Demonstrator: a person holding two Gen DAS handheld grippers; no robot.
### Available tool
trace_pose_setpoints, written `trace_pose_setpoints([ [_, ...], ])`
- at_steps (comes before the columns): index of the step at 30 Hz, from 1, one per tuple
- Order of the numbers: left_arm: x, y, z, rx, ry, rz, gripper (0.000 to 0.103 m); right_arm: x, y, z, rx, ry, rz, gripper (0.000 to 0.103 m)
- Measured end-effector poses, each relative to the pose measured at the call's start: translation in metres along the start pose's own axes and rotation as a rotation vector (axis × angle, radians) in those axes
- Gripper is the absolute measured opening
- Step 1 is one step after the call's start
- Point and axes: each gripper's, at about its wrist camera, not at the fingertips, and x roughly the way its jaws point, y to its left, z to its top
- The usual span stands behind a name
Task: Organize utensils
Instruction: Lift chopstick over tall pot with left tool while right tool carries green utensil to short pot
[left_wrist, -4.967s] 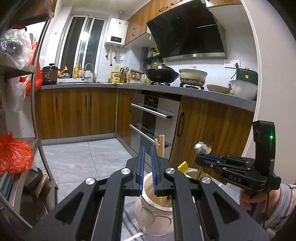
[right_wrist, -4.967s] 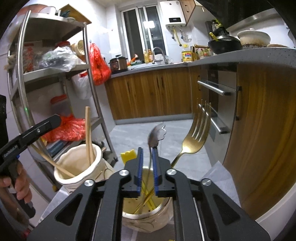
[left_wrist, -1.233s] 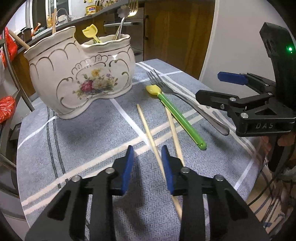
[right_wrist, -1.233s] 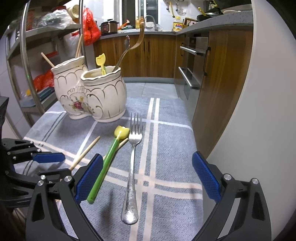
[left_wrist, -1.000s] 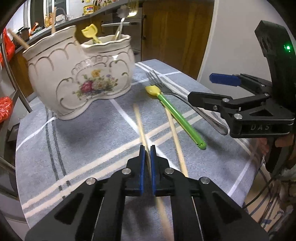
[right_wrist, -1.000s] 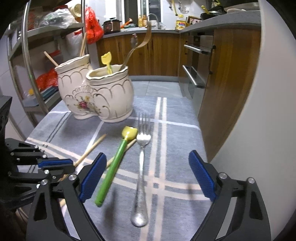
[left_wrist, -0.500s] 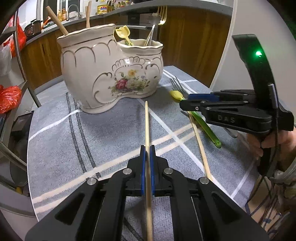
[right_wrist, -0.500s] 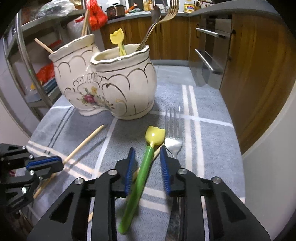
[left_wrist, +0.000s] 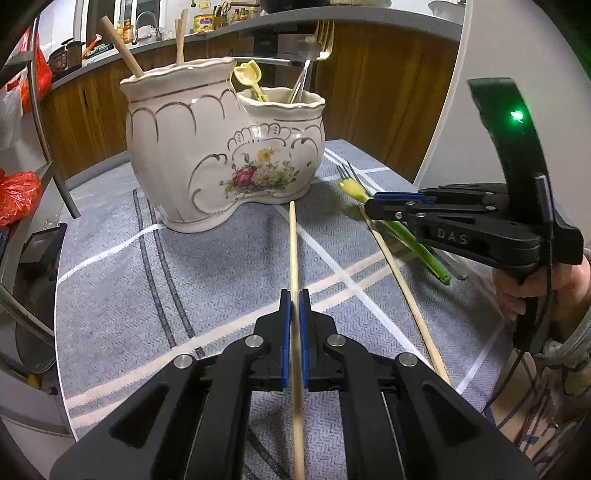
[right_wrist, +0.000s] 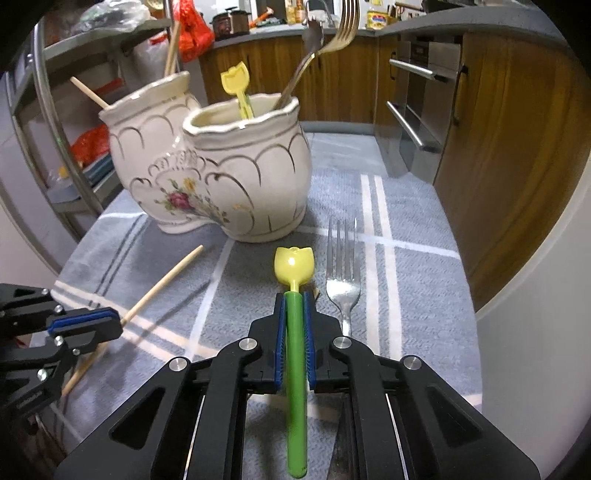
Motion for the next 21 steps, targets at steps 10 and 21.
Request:
trace_pose_setpoints([
  [10,-0.021,0.009,-0.001,-0.001,-0.105,-0.065,0.004,-0.044,-0.004,-0.002,-0.001,-0.158,0.040,0.010],
  [21,-0.053,0.013,0.002,0.031,-0.235,-0.051,0.004,-0.072,0.003,0.018,0.000,-0.274,0.082,0.010],
])
